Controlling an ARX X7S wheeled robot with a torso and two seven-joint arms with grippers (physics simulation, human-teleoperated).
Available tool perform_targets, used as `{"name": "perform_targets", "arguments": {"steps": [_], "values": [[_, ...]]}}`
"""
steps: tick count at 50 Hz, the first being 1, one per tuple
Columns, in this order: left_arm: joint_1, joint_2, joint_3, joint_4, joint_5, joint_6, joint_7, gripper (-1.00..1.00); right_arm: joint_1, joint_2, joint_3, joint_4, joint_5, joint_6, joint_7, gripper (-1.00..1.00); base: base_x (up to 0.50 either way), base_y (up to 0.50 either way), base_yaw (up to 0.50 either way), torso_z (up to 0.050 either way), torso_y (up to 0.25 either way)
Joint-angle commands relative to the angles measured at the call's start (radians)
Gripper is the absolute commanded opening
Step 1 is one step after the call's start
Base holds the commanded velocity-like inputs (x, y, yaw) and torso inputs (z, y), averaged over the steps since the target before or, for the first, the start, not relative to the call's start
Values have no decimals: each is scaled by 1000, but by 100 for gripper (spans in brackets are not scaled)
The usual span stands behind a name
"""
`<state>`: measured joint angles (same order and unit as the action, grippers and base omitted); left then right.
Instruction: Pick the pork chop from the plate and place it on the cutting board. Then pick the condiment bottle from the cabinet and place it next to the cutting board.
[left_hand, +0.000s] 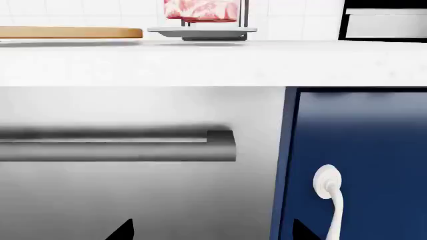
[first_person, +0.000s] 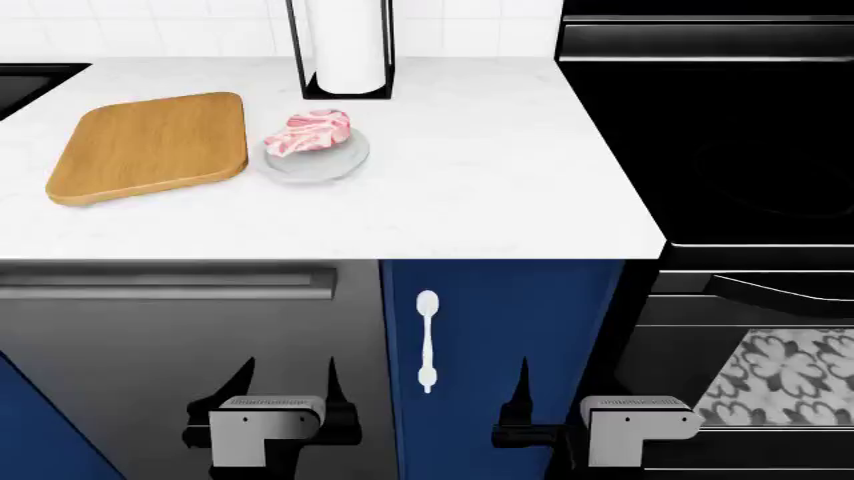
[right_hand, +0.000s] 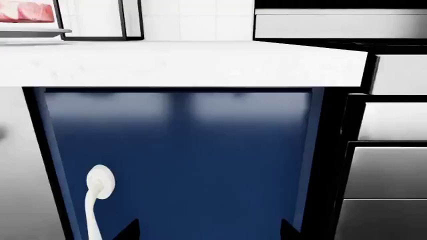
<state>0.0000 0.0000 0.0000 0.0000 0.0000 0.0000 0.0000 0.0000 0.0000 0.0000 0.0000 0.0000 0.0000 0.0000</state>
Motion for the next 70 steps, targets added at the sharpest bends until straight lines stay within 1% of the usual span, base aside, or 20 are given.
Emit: {"name": "perform_targets", "arguments": {"steps": [1, 7, 9, 11, 15, 18, 20, 22, 26, 28, 31, 34, 37, 49, 57, 64, 70], "values": [[1, -19, 27, 0, 13, 7, -27, 100, -1, 15, -22, -9, 13, 5, 19, 100, 0, 0, 0, 0, 0], [20, -48, 60, 15, 12, 78, -39, 100, 1, 37, -55, -52, 55, 37, 20, 100, 0, 0, 0, 0, 0], [32, -60, 70, 60, -31, 32, -3, 100, -12, 43, -57, -111, 83, 59, 14, 100, 0, 0, 0, 50, 0], [31, -70, 68, 135, -83, -37, 24, 100, -23, 55, -63, -225, 101, 118, 13, 100, 0, 0, 0, 50, 0], [-7, -94, 65, 369, -131, -206, 23, 100, 21, 87, -73, -533, 121, 370, 38, 100, 0, 0, 0, 50, 0], [-91, -103, 50, 536, -164, -340, 0, 100, 130, 101, -82, -754, 137, 599, 65, 100, 0, 0, 0, 50, 0], [-163, -103, 30, 612, -200, -424, -18, 100, 220, 103, -87, -864, 155, 733, 77, 100, 0, 0, 0, 50, 0], [-232, -94, -9, 657, -260, -506, -36, 100, 289, 94, -77, -944, 185, 819, 84, 100, 0, 0, 0, 50, 0], [-333, -102, -26, 719, -291, -586, -67, 100, 389, 94, -83, -1046, 233, 947, 115, 100, 0, 0, 0, 50, 0], [-359, -101, -41, 735, -314, -607, -74, 100, 399, 155, -110, -1047, 323, 935, 204, 100, 0, 0, 0, 50, 0], [-357, -104, -59, 751, -329, -618, -87, 100, 421, 257, -149, -1046, 478, 909, 350, 100, 0, 0, 0, 50, 0], [-366, -113, -78, 785, -355, -659, -103, 100, 434, 298, -187, -1044, 518, 906, 407, 100, 146, 467, 0, 17, 0], [-360, -131, -65, 817, -347, -674, -111, 100, 445, 324, -212, -1044, 541, 899, 449, 100, 246, 495, 0, 0, 0], [-352, -174, -5, 847, -296, -672, -132, 100, 469, 383, -251, -1038, 608, 874, 534, 100, 325, 445, 0, 0, 0], [-346, -183, 14, 842, -285, -654, -137, 100, 478, 416, -279, -1038, 626, 846, 565, 100, 421, 345, 0, 0, 0], [-340, -194, 33, 847, -269, -637, -143, 100, 478, 445, -303, -1036, 634, 806, 572, 100, 498, 120, 0, 0, 0], [-343, -189, 19, 845, -296, -644, -144, 100, 474, 459, -309, -1033, 645, 772, 574, 100, 500, 4, 0, 0, 3]]}}
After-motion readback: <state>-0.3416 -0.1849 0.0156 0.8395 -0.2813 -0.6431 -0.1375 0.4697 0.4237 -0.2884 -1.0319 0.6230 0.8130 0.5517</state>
